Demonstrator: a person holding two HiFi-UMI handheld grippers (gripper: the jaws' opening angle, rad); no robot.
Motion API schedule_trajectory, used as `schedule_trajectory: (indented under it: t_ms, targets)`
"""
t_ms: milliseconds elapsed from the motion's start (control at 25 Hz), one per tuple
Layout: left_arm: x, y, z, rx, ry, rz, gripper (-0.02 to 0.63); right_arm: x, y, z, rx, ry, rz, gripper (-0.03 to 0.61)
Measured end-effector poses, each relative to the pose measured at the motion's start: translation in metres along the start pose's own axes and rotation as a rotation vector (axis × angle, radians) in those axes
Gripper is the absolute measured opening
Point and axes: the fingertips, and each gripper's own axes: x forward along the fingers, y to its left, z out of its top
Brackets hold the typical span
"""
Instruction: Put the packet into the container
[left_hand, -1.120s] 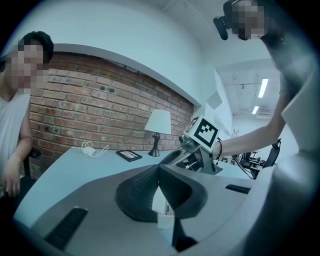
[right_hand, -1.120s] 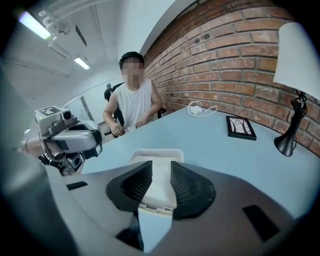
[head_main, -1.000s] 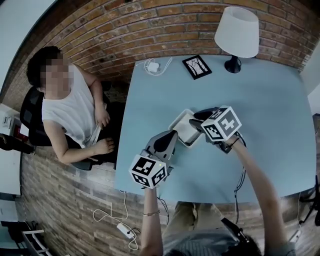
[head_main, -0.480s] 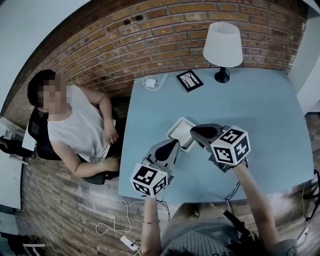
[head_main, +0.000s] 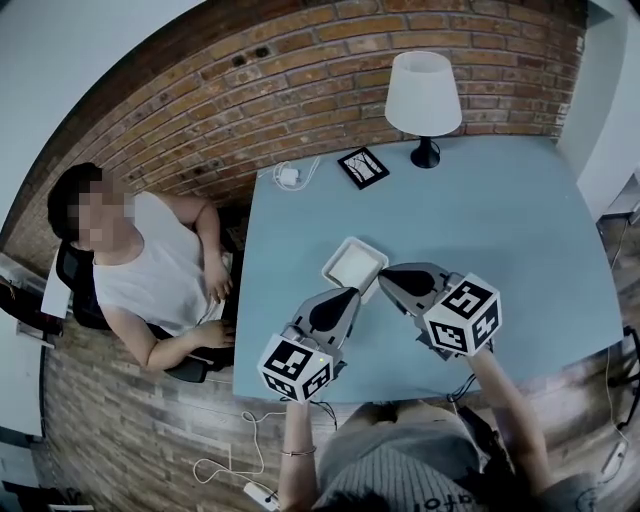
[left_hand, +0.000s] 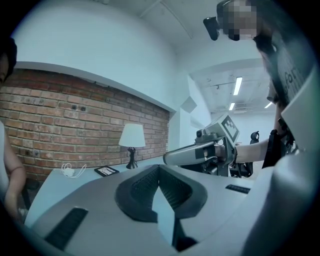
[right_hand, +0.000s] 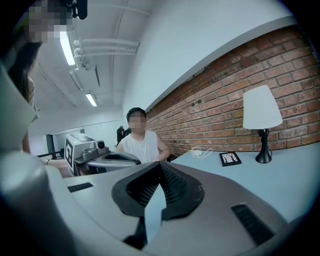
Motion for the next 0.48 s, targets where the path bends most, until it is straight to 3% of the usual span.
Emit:
schedule_trajectory:
  t_ms: [480]
  targets:
    - [0.000, -0.013, 0.005, 0.002, -0.009, -0.020, 0.008, -0.008, 0.012, -0.002, -0.031, -0.024, 0.021, 0.012]
